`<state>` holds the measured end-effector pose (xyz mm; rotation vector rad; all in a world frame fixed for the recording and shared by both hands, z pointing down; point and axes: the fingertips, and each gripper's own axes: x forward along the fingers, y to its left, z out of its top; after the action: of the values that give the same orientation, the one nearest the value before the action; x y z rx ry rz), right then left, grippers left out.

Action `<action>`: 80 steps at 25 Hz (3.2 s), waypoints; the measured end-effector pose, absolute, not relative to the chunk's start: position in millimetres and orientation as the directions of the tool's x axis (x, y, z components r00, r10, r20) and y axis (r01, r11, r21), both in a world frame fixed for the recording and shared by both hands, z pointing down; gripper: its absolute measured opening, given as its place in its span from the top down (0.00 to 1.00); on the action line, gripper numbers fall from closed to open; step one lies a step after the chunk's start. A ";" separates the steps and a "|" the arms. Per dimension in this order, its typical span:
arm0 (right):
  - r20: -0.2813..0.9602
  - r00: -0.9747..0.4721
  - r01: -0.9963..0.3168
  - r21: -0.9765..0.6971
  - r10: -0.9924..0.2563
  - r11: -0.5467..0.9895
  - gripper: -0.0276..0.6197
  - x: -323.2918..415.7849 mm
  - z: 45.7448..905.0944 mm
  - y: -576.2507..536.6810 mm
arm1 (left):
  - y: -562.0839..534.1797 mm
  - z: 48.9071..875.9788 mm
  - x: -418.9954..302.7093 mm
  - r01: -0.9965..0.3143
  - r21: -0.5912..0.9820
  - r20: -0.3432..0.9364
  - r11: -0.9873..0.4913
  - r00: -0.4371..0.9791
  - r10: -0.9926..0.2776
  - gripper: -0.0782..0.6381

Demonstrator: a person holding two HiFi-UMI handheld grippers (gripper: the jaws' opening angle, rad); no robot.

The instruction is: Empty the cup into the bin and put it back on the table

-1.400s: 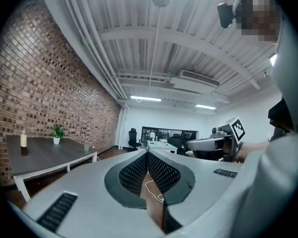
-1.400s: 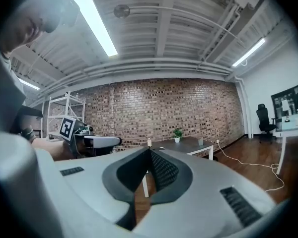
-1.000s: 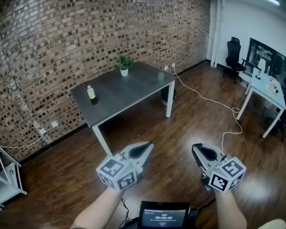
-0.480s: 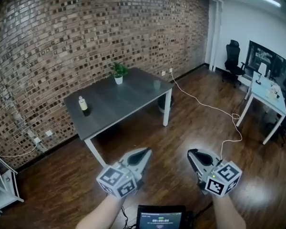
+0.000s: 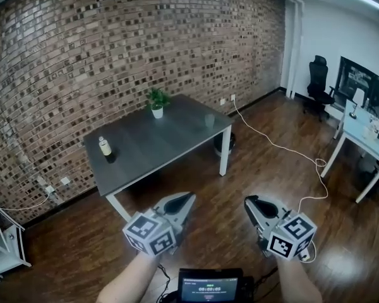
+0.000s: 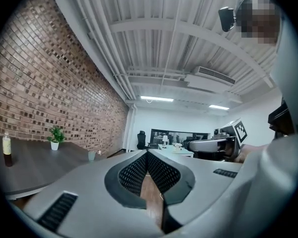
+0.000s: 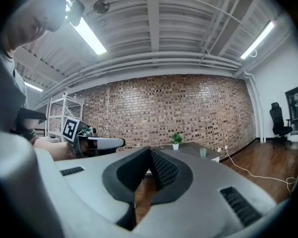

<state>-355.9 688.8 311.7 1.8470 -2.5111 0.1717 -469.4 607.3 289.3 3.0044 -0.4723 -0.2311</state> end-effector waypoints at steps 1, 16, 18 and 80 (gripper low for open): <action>0.079 -0.304 -0.951 -0.075 -0.949 0.299 0.95 -348.8 311.8 682.5 | 600.3 289.8 -463.1 -0.304 0.114 -0.130 -0.946 0.939 -0.317 0.89; 0.078 -0.295 -0.954 -0.088 -0.952 0.288 0.95 -276.9 312.9 545.6 | 469.1 301.1 -384.2 -0.251 0.098 -0.082 -0.963 0.962 -0.259 0.89; 0.085 -0.294 -0.954 -0.095 -0.952 0.286 0.95 -271.9 313.4 519.5 | 442.5 298.6 -377.8 -0.244 0.105 -0.086 -0.964 0.964 -0.253 0.89; 0.322 -0.432 -0.899 -0.083 -0.842 0.430 0.65 -9.5 399.8 -36.8 | -84.4 382.9 -133.8 -0.443 0.205 0.031 -0.873 0.894 -0.447 0.89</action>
<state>-9.5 -36.8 399.8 1.5223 -2.4517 0.3570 -133.8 -84.4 382.9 2.8540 -0.6786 -0.0256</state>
